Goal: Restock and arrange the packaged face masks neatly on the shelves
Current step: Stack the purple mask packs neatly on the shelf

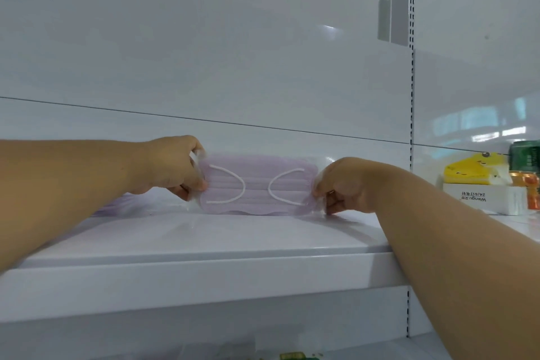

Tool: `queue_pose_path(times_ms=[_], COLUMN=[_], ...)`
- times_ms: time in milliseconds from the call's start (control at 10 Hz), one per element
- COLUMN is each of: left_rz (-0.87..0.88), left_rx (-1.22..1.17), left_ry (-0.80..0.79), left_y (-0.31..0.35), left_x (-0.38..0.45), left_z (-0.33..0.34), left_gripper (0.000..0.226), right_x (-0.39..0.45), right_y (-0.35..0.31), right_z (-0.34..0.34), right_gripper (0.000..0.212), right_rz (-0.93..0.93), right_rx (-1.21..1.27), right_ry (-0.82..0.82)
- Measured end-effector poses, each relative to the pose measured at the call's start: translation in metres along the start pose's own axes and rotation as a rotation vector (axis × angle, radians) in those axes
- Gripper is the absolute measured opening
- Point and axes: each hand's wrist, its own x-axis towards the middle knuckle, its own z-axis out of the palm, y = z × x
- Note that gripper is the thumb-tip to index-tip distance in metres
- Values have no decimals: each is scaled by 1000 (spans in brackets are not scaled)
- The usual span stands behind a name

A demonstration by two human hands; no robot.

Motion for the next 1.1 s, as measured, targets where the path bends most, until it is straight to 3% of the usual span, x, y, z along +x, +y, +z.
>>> queue_pose_path(times_ms=[100, 200, 400, 500, 600, 700, 800, 900, 1000, 1100], left_rz=[-8, 18, 42, 59, 125, 125, 63, 66, 114, 140], left_rx=[33, -44, -174, 0, 272, 452, 531, 766, 960, 1139], left_ry=[-15, 35, 328, 465, 505, 521, 482, 459, 435, 353], left_y=[1, 11, 23, 15, 7, -2, -15, -30, -46, -64], left_x=[-4, -7, -18, -33, -47, -59, -64, -63, -58, -46], left_z=[5, -3, -45, -67, -87, -113, -147, -178, -204, -222], left_gripper=[42, 38, 41, 35, 24, 24, 29, 32, 30, 27], right_x=[-2, -4, -9, -12, -15, -16, -16, -15, -18, -14], right_y=[-2, -10, -32, -55, -82, -109, -135, -161, -190, -213], right_z=[3, 2, 14, 31, 55, 82, 113, 147, 176, 201], right_gripper=[20, 16, 11, 12, 24, 22, 26, 38, 37, 29], right_rz=[-12, -46, -167, -238, -254, -278, -286, -355, -427, -374], right_rx=[21, 235, 415, 336, 192, 137, 78, -156, -433, -581], right_ry=[19, 67, 65, 105, 169, 195, 184, 195, 188, 116])
